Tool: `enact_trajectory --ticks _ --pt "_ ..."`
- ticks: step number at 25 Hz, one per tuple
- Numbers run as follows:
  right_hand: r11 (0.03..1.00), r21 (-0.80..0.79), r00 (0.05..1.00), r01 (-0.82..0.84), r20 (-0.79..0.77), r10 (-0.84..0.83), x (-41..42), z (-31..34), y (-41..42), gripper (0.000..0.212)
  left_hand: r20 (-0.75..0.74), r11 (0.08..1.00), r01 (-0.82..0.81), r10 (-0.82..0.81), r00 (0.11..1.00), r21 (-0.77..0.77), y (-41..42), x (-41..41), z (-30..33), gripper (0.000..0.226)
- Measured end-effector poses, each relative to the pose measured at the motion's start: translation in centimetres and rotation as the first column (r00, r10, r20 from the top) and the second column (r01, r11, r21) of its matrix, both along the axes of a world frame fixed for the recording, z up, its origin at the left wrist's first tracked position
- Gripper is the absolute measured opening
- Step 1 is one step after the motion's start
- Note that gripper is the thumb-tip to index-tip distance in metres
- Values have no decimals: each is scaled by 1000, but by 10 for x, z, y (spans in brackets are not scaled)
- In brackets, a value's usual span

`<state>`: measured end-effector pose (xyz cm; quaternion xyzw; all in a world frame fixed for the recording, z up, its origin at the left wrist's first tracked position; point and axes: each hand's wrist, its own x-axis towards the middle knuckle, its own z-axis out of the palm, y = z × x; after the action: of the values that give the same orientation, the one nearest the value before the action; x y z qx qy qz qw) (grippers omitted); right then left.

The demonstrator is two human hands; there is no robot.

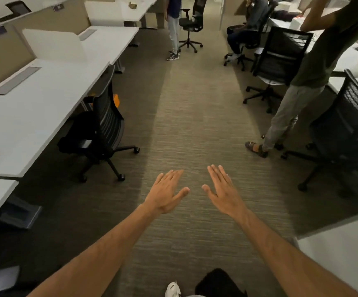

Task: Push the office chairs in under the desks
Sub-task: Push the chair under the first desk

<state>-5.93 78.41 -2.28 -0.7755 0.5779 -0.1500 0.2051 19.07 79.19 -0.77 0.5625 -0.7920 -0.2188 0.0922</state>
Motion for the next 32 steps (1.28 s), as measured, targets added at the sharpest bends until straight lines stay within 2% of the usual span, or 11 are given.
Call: enact_trajectory --ticks 6,11,16,23,29,32 --pt "992 18 992 -123 -30 123 12 -20 -148 75 -19 991 -121 122 992 56 -109 12 -16 82" --pt "962 17 962 -273 -13 273 27 -15 -289 82 -16 964 -265 266 964 34 -213 26 -19 82" --pt "900 13 900 -436 -25 436 45 -7 -408 81 -29 899 -437 437 899 16 -297 31 -25 86" --pt "803 57 805 -593 15 593 107 -16 -521 80 -55 787 -616 617 785 37 -373 61 -34 85" --pt "732 55 734 -679 14 679 183 -29 -633 82 -14 747 -663 664 747 51 -471 122 -48 81" --pt "714 64 716 -697 22 697 224 -28 -694 81 -13 740 -665 669 743 99 -531 156 -52 88"
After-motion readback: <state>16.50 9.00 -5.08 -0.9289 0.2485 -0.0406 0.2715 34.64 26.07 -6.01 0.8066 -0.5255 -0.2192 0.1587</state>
